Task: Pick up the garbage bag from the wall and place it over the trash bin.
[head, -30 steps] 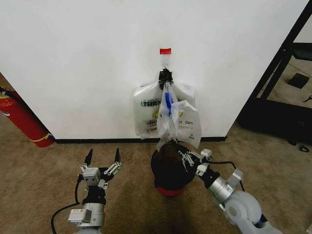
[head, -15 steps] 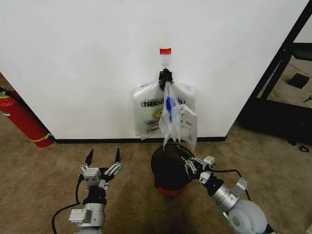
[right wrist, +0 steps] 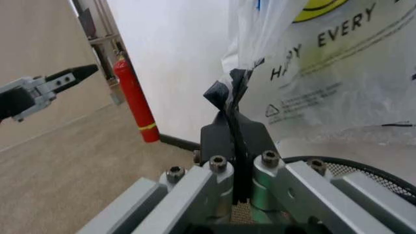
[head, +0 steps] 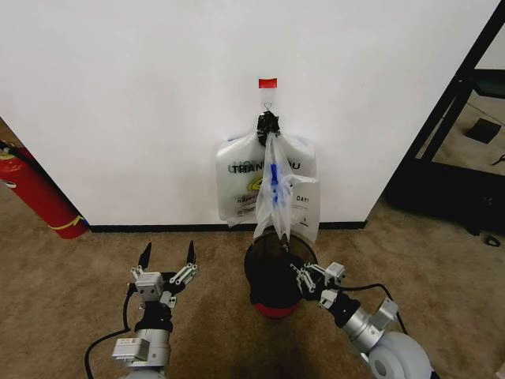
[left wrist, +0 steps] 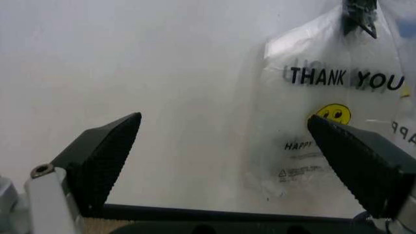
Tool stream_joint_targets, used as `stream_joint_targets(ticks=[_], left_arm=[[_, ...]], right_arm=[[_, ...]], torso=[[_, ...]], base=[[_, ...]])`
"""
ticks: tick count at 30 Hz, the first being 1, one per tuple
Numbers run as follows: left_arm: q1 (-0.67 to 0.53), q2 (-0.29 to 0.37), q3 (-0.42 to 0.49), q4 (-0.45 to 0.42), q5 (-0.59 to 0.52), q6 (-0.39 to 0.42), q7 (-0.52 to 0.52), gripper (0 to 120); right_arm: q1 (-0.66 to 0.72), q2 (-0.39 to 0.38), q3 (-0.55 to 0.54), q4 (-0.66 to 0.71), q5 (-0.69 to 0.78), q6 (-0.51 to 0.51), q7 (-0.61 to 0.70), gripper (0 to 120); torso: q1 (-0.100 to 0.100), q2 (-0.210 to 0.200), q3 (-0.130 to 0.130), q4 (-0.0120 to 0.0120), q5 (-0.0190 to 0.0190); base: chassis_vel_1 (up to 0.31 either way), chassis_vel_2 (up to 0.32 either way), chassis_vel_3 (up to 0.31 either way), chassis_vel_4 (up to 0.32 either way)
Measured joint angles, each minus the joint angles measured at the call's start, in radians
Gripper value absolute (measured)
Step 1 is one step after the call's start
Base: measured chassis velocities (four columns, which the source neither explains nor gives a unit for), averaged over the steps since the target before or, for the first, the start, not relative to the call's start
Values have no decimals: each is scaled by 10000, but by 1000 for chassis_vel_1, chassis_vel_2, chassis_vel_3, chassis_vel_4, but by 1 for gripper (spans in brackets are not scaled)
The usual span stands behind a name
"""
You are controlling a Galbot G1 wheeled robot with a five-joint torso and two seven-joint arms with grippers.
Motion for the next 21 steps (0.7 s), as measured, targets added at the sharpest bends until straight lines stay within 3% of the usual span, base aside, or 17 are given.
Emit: stream_joint_targets(ticks=[21], left_arm=[[-123, -10, 33, 121, -69, 40, 1, 100]], right_arm=[[-256, -25, 209, -418, -1436, 963, -853, 0]], torso=[[0, 0, 0, 0, 0]], base=[[0, 0, 0, 0]])
